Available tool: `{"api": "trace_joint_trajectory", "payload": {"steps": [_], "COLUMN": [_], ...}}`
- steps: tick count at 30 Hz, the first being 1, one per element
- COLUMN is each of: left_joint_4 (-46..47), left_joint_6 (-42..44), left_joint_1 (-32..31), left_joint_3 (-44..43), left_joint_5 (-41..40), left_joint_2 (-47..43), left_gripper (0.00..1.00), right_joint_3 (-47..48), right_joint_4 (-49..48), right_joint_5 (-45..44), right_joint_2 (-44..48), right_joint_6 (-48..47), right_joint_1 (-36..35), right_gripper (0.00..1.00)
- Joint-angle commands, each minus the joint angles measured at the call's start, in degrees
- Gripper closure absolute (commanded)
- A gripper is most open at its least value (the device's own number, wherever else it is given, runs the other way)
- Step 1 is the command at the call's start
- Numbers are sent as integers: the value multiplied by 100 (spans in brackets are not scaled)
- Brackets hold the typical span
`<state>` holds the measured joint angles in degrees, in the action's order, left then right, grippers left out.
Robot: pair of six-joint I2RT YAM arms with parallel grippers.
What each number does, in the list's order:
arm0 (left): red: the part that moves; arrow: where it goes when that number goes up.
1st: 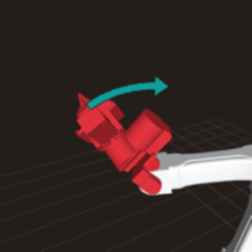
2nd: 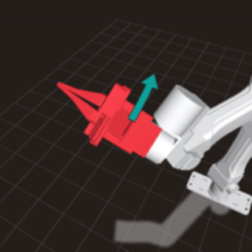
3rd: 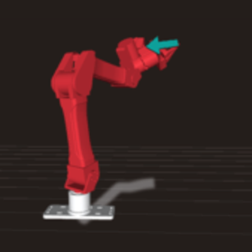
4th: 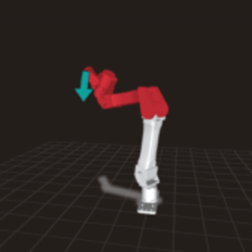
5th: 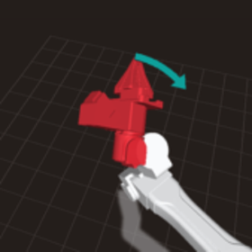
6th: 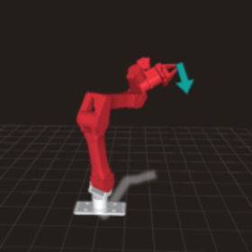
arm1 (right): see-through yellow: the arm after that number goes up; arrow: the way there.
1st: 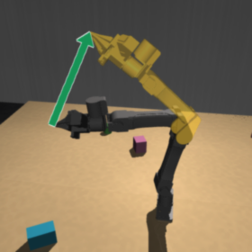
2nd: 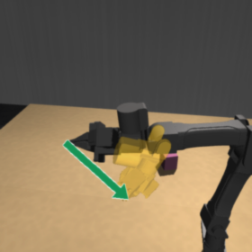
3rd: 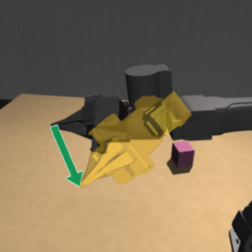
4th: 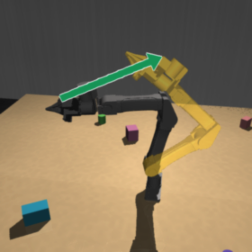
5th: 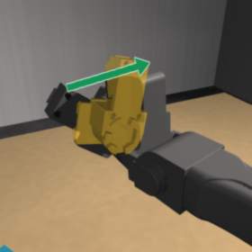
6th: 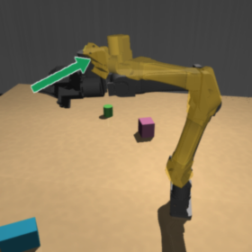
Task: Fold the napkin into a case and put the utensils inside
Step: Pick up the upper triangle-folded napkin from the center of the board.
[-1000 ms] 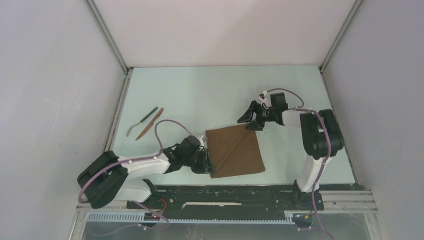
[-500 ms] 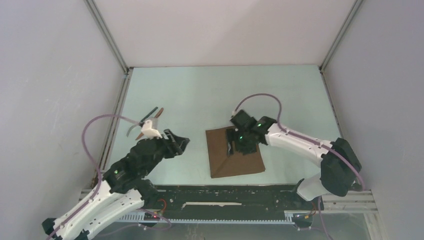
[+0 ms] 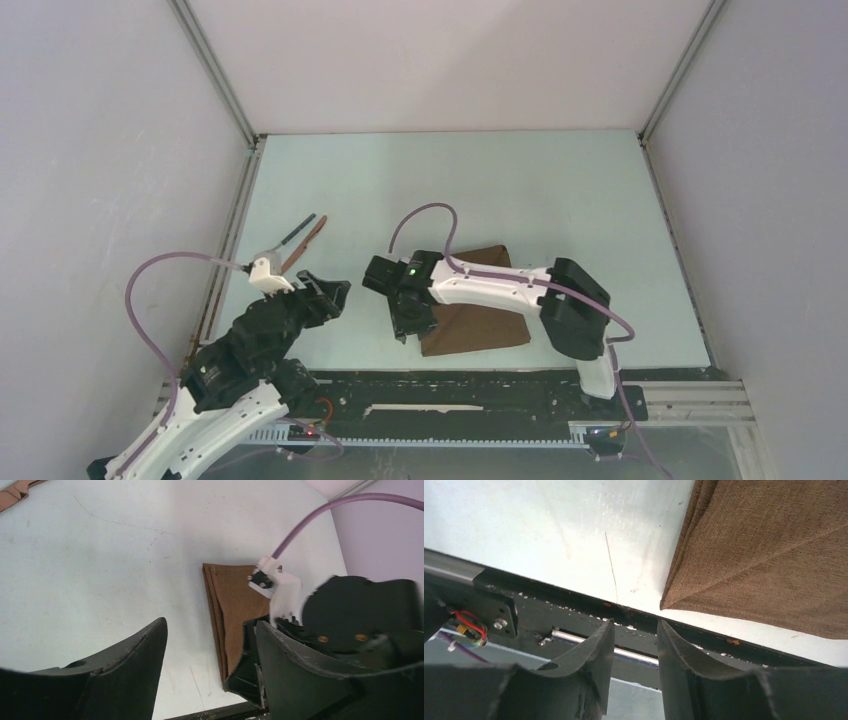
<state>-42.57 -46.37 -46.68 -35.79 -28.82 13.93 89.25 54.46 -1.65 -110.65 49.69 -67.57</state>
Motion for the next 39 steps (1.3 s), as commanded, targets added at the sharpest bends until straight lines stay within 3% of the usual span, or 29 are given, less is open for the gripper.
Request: {"api": "trace_joint_trajectory", "payload": {"steps": [1,11,17,39], "left_joint_4": [-168,-253,-208,-253], "left_joint_6": [119,136,198,212], "left_joint_1": [28,30,32,35], "left_joint_3": [-107,-112,-121,-147], "left_joint_5": [-152,-296,-300,-396], "left_joint_2": [-281,-604,-480,-431], "left_gripper": [28,26,25,24], "right_joint_3": [648,803,781,108], "right_joint_4": [683,976,940,398], "right_joint_5": [-176,-59,7,94], "right_joint_2": [-450,-909,-1057,-1334], "right_joint_6": [170,201,114,-285], "right_joint_1": [-87,-51,-7,286], "right_gripper": [55,52,58,59]}}
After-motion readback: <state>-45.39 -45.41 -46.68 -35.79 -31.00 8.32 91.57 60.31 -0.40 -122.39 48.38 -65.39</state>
